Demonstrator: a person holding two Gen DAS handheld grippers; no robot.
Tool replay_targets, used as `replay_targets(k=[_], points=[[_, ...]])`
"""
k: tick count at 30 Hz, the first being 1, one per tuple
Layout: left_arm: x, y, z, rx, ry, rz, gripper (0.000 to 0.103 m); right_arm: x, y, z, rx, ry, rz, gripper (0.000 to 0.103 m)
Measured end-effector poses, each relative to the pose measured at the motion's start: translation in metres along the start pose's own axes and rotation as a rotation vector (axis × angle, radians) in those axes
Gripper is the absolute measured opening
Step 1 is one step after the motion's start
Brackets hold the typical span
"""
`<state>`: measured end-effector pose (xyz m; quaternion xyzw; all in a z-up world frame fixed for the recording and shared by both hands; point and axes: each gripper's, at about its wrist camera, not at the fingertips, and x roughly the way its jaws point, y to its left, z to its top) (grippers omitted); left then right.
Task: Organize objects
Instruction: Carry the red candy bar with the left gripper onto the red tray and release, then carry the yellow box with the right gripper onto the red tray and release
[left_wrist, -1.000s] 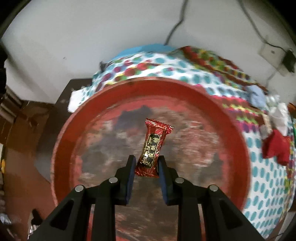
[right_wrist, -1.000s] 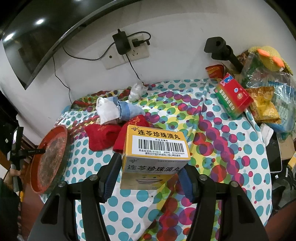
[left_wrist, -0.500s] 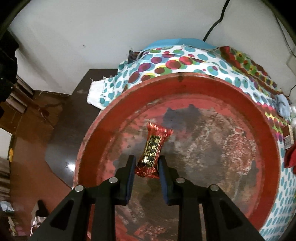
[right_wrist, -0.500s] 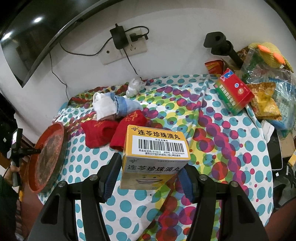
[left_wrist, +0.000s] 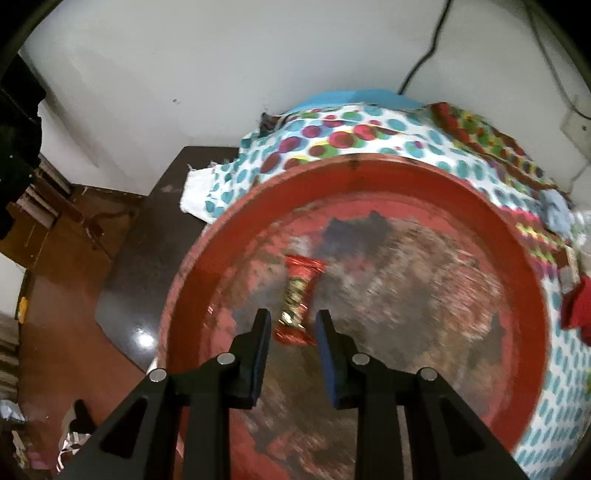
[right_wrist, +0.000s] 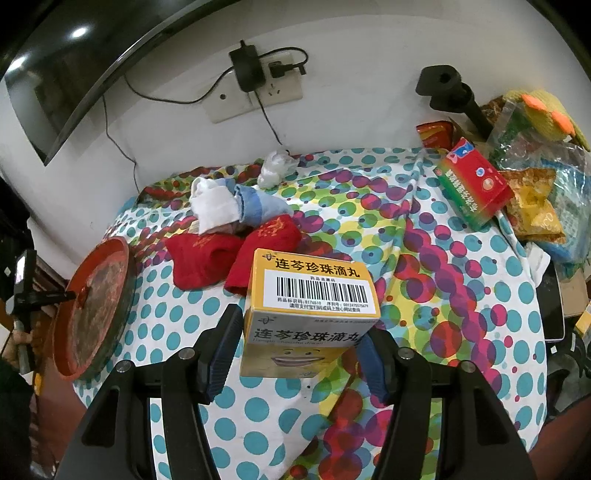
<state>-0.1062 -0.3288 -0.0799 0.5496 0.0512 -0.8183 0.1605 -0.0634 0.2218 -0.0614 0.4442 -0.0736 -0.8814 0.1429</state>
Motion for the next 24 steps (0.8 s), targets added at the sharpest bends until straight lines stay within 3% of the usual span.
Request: replay_targets(k=[11, 19, 24], points=[[-0.050, -0.042, -0.042, -0.020, -0.049, -0.125, 0.027, -0.005, 0.031, -0.001, -0.081, -0.009, -0.023, 0.057], [-0.065, -0.057, -0.066, 0.006, -0.100, -0.073, 0.028, -0.006, 0.056, -0.001, -0.157, -0.003, -0.064, 0.057], [-0.070, -0.050, -0.072, 0.011, -0.135, -0.079, 0.030, -0.003, 0.079, 0.003, -0.180, 0.001, -0.064, 0.057]])
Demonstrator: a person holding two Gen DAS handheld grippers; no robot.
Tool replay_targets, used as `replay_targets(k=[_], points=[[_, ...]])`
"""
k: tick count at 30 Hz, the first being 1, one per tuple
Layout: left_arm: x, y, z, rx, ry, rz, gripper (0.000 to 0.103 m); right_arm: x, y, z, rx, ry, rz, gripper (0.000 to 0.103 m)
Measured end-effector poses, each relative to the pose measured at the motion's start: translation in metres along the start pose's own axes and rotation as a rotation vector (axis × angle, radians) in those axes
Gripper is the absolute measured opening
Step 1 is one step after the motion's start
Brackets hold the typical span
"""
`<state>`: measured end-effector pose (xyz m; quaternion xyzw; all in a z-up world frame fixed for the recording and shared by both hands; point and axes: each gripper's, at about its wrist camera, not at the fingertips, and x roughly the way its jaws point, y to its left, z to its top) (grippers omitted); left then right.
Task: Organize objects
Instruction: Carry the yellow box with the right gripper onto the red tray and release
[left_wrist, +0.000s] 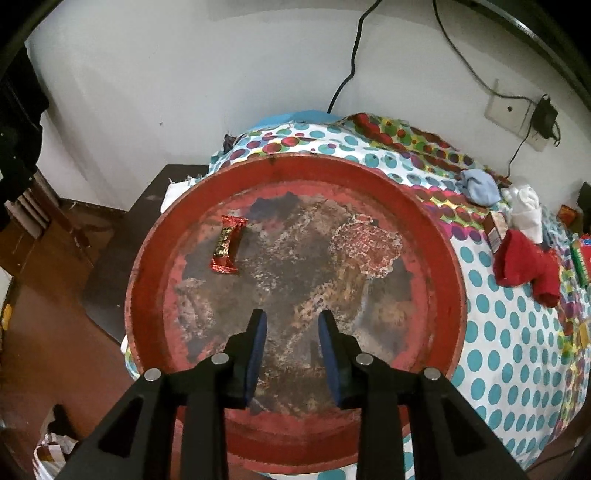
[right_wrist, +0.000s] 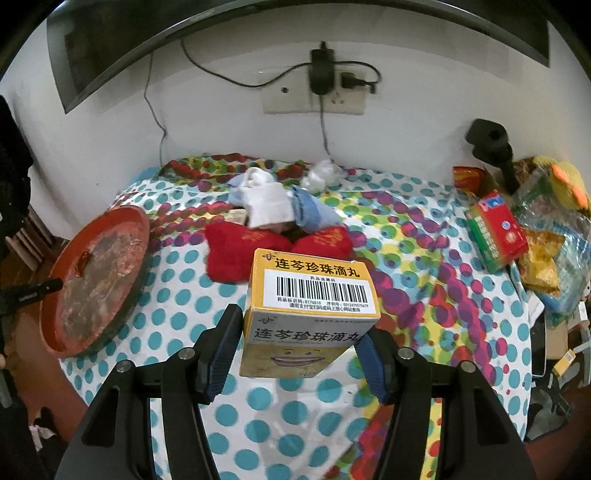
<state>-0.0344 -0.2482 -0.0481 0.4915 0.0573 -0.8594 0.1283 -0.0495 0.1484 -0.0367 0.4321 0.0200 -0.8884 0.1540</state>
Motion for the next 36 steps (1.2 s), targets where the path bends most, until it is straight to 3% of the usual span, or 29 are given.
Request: replay_targets(k=[8, 15, 21, 29, 36], points=[[-0.005, 0.032, -0.005, -0.031, -0.027, 0.024, 0.031, 0.011, 0.055, 0.021, -0.069, 0.011, 0.053, 0.057], [-0.002, 0.064, -0.015, -0.087, -0.027, 0.038, 0.031, 0.026, 0.130, 0.042, -0.176, 0.010, 0.137, 0.057], [-0.004, 0.080, -0.020, -0.105, -0.016, 0.006, 0.031, 0.053, 0.194, 0.062, -0.260, 0.054, 0.190, 0.057], [-0.005, 0.093, -0.027, -0.106, -0.008, 0.027, 0.031, 0.109, 0.281, 0.084, -0.364, 0.139, 0.187, 0.057], [-0.006, 0.104, -0.029, -0.123, -0.009, 0.008, 0.031, 0.147, 0.323, 0.095, -0.402, 0.190, 0.179, 0.057]])
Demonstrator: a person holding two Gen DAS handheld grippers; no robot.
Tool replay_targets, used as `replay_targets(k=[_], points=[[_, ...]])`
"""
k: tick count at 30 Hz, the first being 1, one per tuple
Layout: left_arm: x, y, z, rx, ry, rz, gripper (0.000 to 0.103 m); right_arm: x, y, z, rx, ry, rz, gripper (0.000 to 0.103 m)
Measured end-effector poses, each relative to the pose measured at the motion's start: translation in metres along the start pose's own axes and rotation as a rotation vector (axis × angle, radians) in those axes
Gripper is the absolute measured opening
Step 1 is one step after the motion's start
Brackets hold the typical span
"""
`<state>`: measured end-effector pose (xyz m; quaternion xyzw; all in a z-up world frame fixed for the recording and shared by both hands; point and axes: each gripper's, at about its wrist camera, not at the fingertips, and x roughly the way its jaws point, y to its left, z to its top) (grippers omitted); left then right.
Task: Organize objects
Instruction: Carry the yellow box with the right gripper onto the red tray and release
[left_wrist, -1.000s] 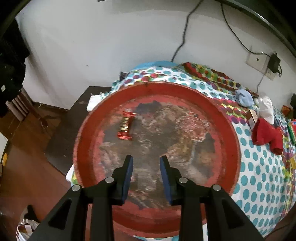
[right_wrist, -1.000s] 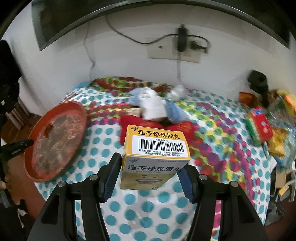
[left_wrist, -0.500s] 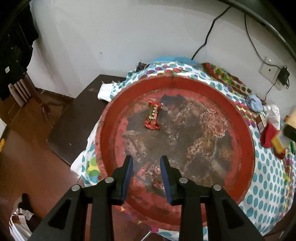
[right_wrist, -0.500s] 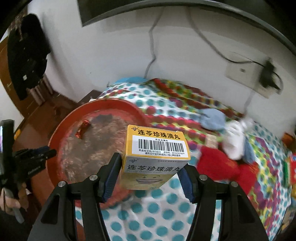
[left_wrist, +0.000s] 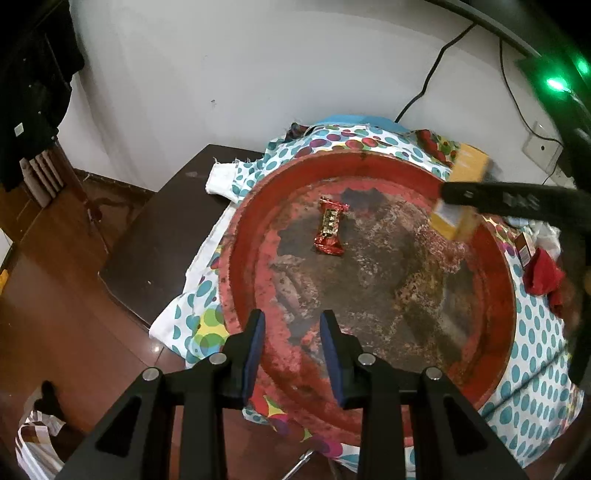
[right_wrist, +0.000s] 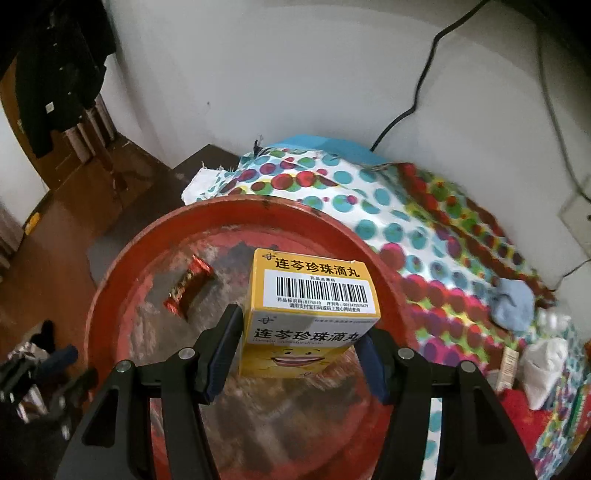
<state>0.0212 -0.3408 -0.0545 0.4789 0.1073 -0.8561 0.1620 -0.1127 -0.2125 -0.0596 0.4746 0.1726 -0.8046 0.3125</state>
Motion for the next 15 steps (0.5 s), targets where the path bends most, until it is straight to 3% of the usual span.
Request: replay_targets(k=[15], points=[[-0.001, 0.022, 0.001, -0.043, -0.004, 0.000, 0.031, 0.050, 0.026, 0.041, -0.039, 0.078, -0.061, 0.057]])
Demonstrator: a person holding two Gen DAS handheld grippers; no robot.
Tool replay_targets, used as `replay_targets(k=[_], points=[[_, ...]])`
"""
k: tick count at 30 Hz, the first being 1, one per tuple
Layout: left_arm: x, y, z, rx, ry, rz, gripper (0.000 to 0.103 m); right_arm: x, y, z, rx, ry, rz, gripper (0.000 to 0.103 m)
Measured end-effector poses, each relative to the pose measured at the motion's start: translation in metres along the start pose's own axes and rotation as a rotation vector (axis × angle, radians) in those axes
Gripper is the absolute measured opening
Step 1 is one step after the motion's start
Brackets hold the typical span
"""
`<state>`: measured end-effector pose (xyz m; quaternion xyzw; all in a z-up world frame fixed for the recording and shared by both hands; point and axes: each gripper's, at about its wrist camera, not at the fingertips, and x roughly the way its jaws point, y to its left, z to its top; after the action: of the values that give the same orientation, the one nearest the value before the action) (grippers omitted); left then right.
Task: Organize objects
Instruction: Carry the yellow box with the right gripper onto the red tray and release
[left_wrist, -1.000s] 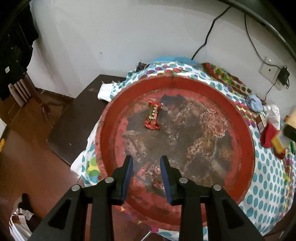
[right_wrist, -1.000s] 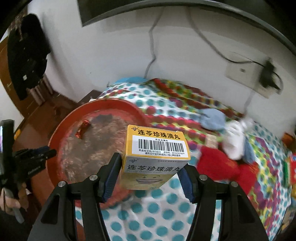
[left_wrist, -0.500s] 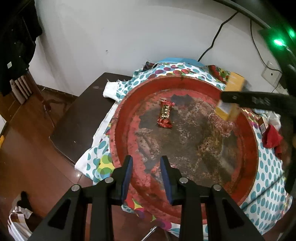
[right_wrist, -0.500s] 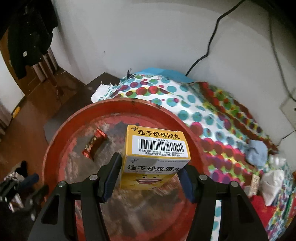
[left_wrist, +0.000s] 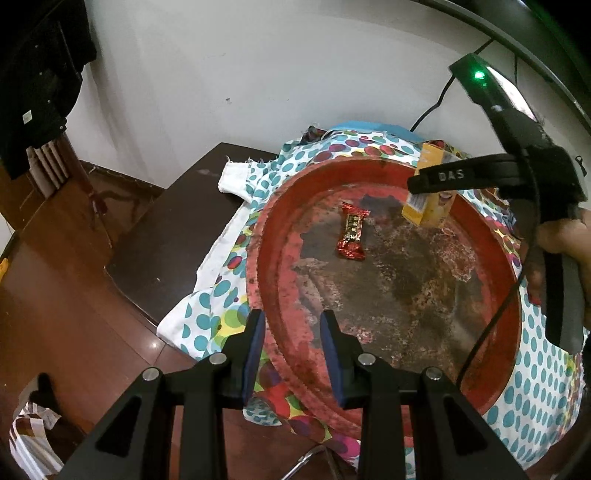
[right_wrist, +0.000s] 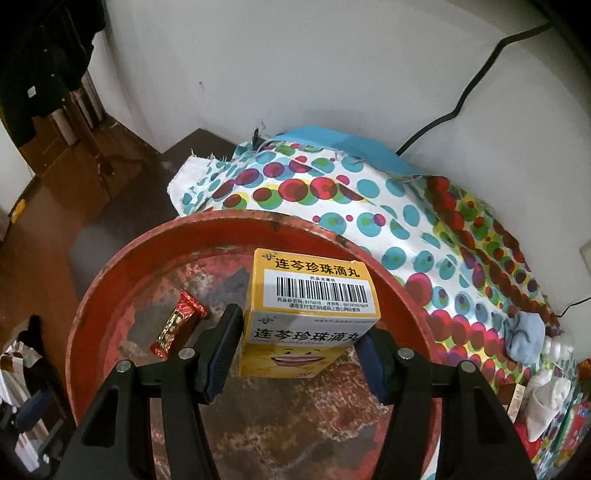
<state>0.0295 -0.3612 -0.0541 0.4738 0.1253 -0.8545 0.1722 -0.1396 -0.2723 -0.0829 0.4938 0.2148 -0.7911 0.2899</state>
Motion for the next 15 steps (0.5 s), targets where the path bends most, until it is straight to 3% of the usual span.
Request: replay_targets(k=[11, 13, 15], points=[[0.000, 0.005, 0.001, -0.016, 0.001, -0.011, 0.031, 0.021, 0.013, 0.019, -0.014, 0.020, -0.021, 0.058], [0.000, 0.006, 0.001, -0.019, 0.002, -0.009, 0.031, 0.024, 0.012, 0.021, -0.008, 0.024, -0.010, 0.063], [0.001, 0.006, 0.001, -0.023, 0.005, -0.010, 0.031, 0.022, 0.012, 0.020, -0.004, 0.009, -0.020, 0.076]])
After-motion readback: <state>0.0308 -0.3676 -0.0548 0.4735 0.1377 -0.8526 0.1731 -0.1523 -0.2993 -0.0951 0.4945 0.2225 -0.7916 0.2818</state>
